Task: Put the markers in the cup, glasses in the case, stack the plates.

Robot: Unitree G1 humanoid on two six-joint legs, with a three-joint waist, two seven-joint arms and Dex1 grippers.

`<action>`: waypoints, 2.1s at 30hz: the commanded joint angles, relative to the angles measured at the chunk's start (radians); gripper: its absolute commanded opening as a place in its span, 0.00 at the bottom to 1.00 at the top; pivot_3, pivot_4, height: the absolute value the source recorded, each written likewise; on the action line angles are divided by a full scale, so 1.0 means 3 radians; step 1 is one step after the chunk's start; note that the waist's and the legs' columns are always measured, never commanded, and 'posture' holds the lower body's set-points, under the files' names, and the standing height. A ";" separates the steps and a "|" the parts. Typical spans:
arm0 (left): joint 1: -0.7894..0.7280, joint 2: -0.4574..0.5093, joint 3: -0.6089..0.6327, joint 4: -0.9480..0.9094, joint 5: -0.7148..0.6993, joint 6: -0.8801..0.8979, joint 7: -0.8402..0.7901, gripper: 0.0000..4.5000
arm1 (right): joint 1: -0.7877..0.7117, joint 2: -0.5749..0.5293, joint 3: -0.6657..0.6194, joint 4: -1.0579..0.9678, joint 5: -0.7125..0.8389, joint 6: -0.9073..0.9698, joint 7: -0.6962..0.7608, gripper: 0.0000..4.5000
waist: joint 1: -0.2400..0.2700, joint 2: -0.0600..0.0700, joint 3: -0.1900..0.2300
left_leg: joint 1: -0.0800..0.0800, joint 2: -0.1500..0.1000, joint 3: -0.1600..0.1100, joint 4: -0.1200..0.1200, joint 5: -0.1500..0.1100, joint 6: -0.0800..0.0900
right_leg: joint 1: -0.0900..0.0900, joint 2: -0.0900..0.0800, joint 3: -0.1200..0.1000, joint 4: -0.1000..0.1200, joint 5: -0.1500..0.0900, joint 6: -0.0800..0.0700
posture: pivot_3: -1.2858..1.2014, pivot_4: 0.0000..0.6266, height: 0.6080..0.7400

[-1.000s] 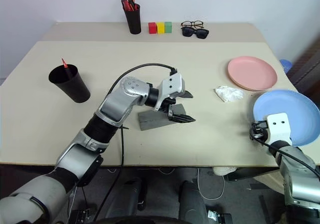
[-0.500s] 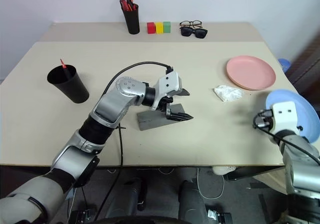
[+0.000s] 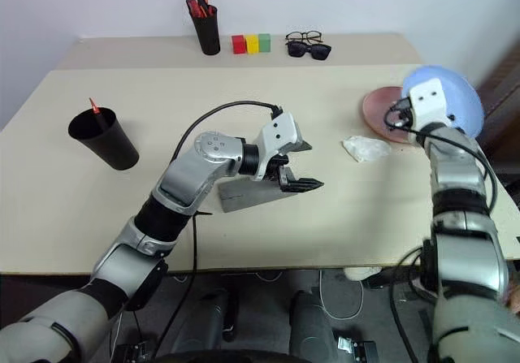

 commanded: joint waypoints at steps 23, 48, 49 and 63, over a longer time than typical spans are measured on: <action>0.0003 0.0250 0.0108 -0.0176 -0.0263 0.0150 0.0233 1.00 | 0.1751 0.0369 -0.0542 -0.2294 0.1024 0.1231 0.0417 0.80 | 0.0002 0.0001 -0.0001 | 0.0012 -0.0001 -0.0003 0.0007 0.0000 -0.0001 | 0.0007 0.0000 0.0002 0.0009 -0.0001 -0.0008 | 0.52 0.24 1.00; 0.0039 0.0410 0.0142 -0.0280 -0.0341 0.0271 0.0362 1.00 | 0.1283 0.0670 -0.0337 -0.1424 0.0883 0.0765 0.0404 0.01 | 0.0008 0.0000 -0.0001 | 0.0011 -0.0001 -0.0003 0.0006 0.0001 -0.0002 | 0.0011 0.0001 0.0002 0.0005 -0.0001 -0.0006 | 0.52 0.24 1.00; 0.0042 0.0402 0.0147 -0.0280 -0.0346 0.0269 0.0368 1.00 | 0.1313 0.0687 -0.0342 -0.1618 0.0963 0.0824 0.0483 0.01 | 0.0009 0.0000 -0.0001 | 0.0011 -0.0001 -0.0003 0.0005 0.0001 -0.0001 | 0.0011 0.0002 0.0002 0.0006 -0.0001 -0.0006 | 0.52 0.24 1.00; 0.0072 0.0384 0.0161 -0.0317 -0.0389 0.0268 0.0448 1.00 | 0.0432 0.0437 -0.0453 -0.1098 0.0990 0.0358 0.0573 0.01 | 0.0020 0.0001 -0.0001 | 0.0011 -0.0001 -0.0003 0.0003 0.0001 -0.0002 | 0.0009 0.0002 0.0002 0.0004 -0.0002 -0.0005 | 0.52 0.24 1.00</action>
